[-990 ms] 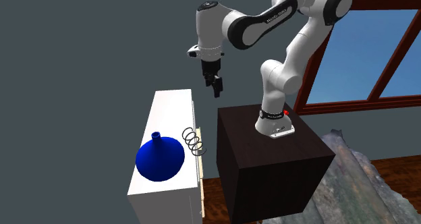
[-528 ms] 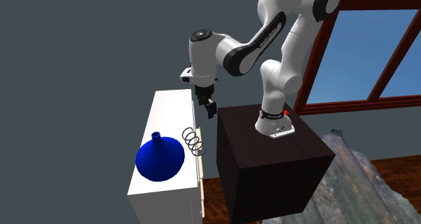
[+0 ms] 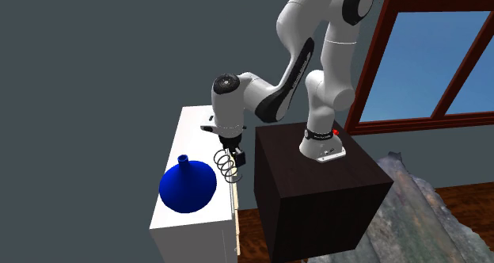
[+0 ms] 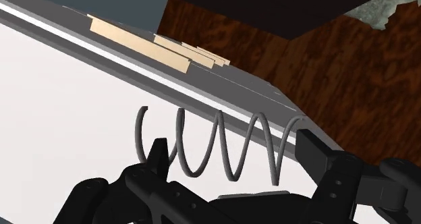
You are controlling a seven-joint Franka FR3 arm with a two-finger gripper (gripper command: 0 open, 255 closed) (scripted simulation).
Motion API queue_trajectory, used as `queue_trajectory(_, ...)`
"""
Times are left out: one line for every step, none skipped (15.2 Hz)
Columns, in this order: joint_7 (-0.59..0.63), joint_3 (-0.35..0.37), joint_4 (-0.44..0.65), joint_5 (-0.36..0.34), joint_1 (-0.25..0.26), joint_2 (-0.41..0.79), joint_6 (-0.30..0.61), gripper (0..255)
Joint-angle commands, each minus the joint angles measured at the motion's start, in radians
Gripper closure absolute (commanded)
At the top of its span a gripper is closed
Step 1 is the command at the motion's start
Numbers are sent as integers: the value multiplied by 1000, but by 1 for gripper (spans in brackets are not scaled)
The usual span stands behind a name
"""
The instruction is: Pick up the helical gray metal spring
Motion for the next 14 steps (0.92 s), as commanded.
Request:
queue_trajectory(31,5,11,-37,3,48,28,0)
queue_trajectory(39,4,8,-45,4,60,40,0)
queue_trajectory(46,3,5,-54,3,71,52,0)
queue_trajectory(55,2,3,-62,4,82,64,0)
queue_trajectory(63,1,1,-71,4,94,75,0)
queue_trajectory(71,0,-1,-81,4,106,87,0)
queue_trajectory(80,-2,-3,-90,4,118,99,0)
queue_trajectory(85,-3,-3,-96,4,125,105,0)
queue_trajectory(85,-3,-3,-96,4,125,105,0)
queue_trajectory(85,-2,-3,-96,4,125,105,0)
queue_trajectory(84,-3,-3,-96,3,125,106,255)
queue_trajectory(89,-1,-7,-95,5,124,108,255)
queue_trajectory(88,-1,-4,-94,6,124,104,255)
queue_trajectory(81,-8,-1,-103,-2,135,114,255)
